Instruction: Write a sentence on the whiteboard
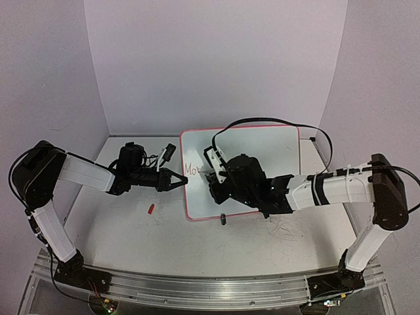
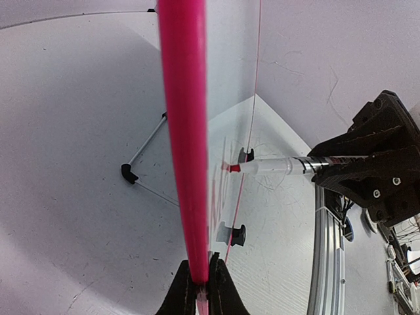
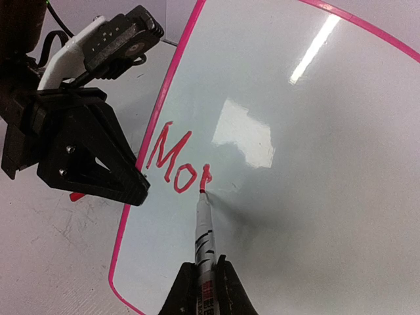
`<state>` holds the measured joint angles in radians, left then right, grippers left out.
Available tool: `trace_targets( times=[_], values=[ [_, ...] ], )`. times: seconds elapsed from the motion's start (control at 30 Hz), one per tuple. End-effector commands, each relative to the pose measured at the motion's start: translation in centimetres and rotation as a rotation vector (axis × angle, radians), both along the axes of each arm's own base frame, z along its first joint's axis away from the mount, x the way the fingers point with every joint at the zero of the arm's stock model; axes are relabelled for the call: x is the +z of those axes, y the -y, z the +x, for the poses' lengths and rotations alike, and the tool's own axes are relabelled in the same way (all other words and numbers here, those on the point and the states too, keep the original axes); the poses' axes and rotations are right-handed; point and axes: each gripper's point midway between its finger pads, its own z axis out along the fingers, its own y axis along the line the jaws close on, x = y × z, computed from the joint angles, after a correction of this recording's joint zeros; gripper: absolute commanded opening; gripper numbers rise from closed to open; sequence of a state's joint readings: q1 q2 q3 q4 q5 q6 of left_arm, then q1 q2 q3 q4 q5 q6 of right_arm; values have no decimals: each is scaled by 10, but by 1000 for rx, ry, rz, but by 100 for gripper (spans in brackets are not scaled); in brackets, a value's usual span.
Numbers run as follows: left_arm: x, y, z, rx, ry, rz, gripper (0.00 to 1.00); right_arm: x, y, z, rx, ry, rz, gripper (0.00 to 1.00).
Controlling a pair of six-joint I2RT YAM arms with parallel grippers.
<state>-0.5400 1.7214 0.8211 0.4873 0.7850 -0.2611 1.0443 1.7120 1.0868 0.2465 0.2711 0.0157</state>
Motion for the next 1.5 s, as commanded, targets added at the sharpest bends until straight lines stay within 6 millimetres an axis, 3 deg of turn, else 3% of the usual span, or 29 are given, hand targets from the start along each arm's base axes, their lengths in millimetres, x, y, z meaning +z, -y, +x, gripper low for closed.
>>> trace_targets(
  times=[0.0,0.33,0.67,1.13,1.33,1.47],
  values=[
    [20,4,3,-7,73,-12,0,1,11,0,-34,-9,-2,0],
    [19,4,3,-6,73,-9,0,1,12,2,-42,-4,-7,0],
    [20,4,3,-9,74,-11,0,23,9,14,-85,50,23,0],
    [20,3,1,-9,76,-9,0,31,13,23,-129,70,39,0],
    [18,4,2,-8,74,-6,0,34,10,19,-95,67,45,0],
    [17,3,3,-4,75,-2,0,49,17,9,-70,81,81,0]
  ],
)
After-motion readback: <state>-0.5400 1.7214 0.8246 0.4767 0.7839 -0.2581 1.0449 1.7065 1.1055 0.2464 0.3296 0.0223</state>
